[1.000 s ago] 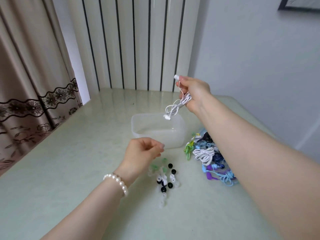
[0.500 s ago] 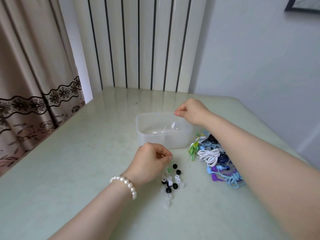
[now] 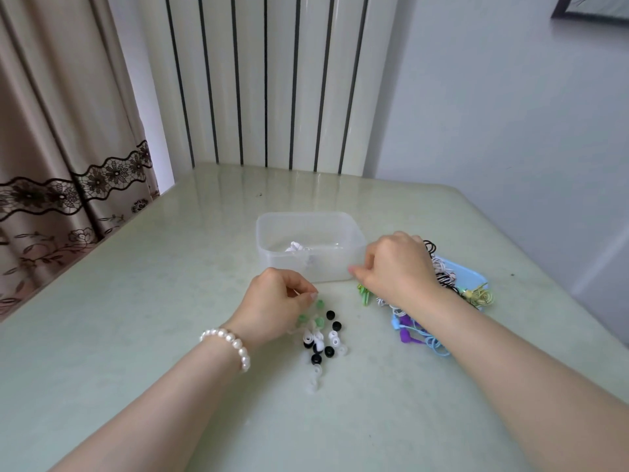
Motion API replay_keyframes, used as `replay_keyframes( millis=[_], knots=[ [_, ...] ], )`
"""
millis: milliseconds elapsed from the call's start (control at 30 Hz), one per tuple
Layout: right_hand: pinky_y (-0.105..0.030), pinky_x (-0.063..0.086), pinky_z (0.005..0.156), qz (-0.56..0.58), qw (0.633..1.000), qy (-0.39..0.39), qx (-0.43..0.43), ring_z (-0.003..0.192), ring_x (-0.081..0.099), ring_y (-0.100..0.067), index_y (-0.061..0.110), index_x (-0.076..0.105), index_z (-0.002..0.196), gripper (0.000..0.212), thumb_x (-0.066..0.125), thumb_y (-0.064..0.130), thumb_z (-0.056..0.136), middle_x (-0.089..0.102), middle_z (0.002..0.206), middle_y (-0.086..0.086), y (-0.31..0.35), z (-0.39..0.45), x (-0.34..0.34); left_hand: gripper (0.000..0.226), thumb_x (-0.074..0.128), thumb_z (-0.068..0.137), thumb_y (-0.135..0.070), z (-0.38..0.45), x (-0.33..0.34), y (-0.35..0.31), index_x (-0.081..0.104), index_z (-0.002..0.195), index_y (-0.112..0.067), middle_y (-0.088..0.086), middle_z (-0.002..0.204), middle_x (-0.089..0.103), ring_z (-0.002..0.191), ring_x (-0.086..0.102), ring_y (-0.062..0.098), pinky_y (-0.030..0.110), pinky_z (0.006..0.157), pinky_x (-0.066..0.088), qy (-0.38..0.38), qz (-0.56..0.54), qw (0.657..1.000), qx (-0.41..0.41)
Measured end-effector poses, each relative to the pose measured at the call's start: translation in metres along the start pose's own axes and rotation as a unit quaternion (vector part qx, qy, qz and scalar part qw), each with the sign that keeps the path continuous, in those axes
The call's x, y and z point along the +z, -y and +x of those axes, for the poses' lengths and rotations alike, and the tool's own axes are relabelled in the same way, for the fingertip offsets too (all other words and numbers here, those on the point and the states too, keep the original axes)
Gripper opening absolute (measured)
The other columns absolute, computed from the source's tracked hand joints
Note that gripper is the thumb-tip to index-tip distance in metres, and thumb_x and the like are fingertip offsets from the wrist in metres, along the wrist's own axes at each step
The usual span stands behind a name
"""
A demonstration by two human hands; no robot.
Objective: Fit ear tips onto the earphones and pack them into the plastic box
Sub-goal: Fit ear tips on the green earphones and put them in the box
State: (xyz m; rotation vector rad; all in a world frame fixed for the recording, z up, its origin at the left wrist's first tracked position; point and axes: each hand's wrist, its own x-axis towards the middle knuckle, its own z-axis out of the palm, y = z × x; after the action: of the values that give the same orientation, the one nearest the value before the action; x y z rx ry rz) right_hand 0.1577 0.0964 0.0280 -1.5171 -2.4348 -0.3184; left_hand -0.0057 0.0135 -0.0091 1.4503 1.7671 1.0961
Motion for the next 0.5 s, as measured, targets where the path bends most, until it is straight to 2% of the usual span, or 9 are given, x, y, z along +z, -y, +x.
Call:
replay_keyframes(
  millis=[67, 100, 200, 267, 333, 400, 500],
  knots=[
    [-0.037, 0.031, 0.087, -0.081, 0.996, 0.043, 0.006, 0.103, 0.048, -0.026, 0.016, 0.067, 0.092, 0.048, 0.050, 0.059, 0.081, 0.064, 0.099, -0.005, 0.003, -0.006, 0.008, 0.009, 0.065, 0.083, -0.014, 0.000, 0.001, 0.001, 0.068, 0.075, -0.017, -0.004, 0.061, 0.060, 0.041, 0.050, 0.003, 0.014, 0.042, 0.041, -0.001, 0.005, 1.000, 0.004],
    [-0.037, 0.030, 0.088, -0.093, 0.995, 0.039, 0.002, 0.105, 0.046, -0.026, 0.015, 0.066, 0.095, 0.049, 0.050, 0.059, 0.081, 0.062, 0.101, -0.005, 0.004, -0.008, 0.013, 0.008, 0.065, 0.083, -0.015, 0.000, 0.002, 0.002, 0.069, 0.076, -0.017, -0.004, 0.063, 0.060, 0.045, 0.051, 0.005, 0.014, 0.043, 0.041, 0.001, 0.007, 1.000, 0.005],
    [-0.037, 0.030, 0.088, -0.087, 0.996, 0.015, 0.006, 0.106, 0.044, -0.026, 0.013, 0.065, 0.096, 0.034, 0.051, 0.042, 0.085, 0.061, 0.104, -0.005, 0.004, -0.011, 0.020, 0.010, 0.065, 0.083, -0.015, 0.000, 0.003, 0.001, 0.068, 0.075, -0.020, -0.002, 0.067, 0.062, 0.049, 0.053, 0.007, 0.013, 0.045, 0.041, 0.005, 0.015, 1.000, 0.008],
    [-0.035, 0.031, 0.084, -0.065, 0.997, -0.010, 0.037, 0.104, 0.045, -0.027, 0.014, 0.066, 0.093, 0.028, 0.053, 0.037, 0.085, 0.062, 0.102, -0.005, 0.000, -0.009, 0.015, 0.013, 0.064, 0.083, -0.015, 0.000, 0.003, 0.001, 0.067, 0.073, -0.023, 0.000, 0.070, 0.065, 0.049, 0.054, 0.007, 0.013, 0.045, 0.042, 0.001, 0.013, 1.000, 0.014],
    [-0.034, 0.033, 0.082, -0.021, 0.996, -0.035, 0.085, 0.103, 0.047, -0.029, 0.016, 0.067, 0.092, 0.025, 0.057, 0.037, 0.082, 0.063, 0.100, -0.007, -0.008, -0.004, 0.003, 0.014, 0.064, 0.083, -0.015, 0.000, 0.003, 0.001, 0.066, 0.073, -0.024, 0.001, 0.073, 0.065, 0.043, 0.052, 0.003, 0.014, 0.043, 0.041, -0.006, -0.002, 1.000, 0.019],
    [-0.035, 0.038, 0.081, 0.081, 0.985, -0.092, 0.122, 0.098, 0.052, -0.032, 0.018, 0.070, 0.088, 0.019, 0.063, 0.032, 0.078, 0.065, 0.095, -0.009, -0.016, -0.001, -0.015, 0.013, 0.063, 0.084, -0.014, -0.001, 0.004, 0.000, 0.067, 0.075, -0.024, 0.000, 0.074, 0.065, 0.038, 0.049, 0.001, 0.014, 0.041, 0.039, -0.016, -0.022, 0.999, 0.024],
    [-0.031, 0.041, 0.067, 0.245, 0.944, -0.179, 0.131, 0.076, 0.055, -0.025, 0.016, 0.068, 0.075, 0.006, 0.067, 0.020, 0.072, 0.062, 0.076, -0.005, -0.024, -0.004, -0.040, 0.013, 0.065, 0.083, -0.015, -0.003, 0.005, -0.004, 0.068, 0.076, -0.025, -0.002, 0.074, 0.063, 0.045, 0.050, 0.001, 0.014, 0.045, 0.041, -0.031, -0.049, 0.998, 0.037]
  ],
)
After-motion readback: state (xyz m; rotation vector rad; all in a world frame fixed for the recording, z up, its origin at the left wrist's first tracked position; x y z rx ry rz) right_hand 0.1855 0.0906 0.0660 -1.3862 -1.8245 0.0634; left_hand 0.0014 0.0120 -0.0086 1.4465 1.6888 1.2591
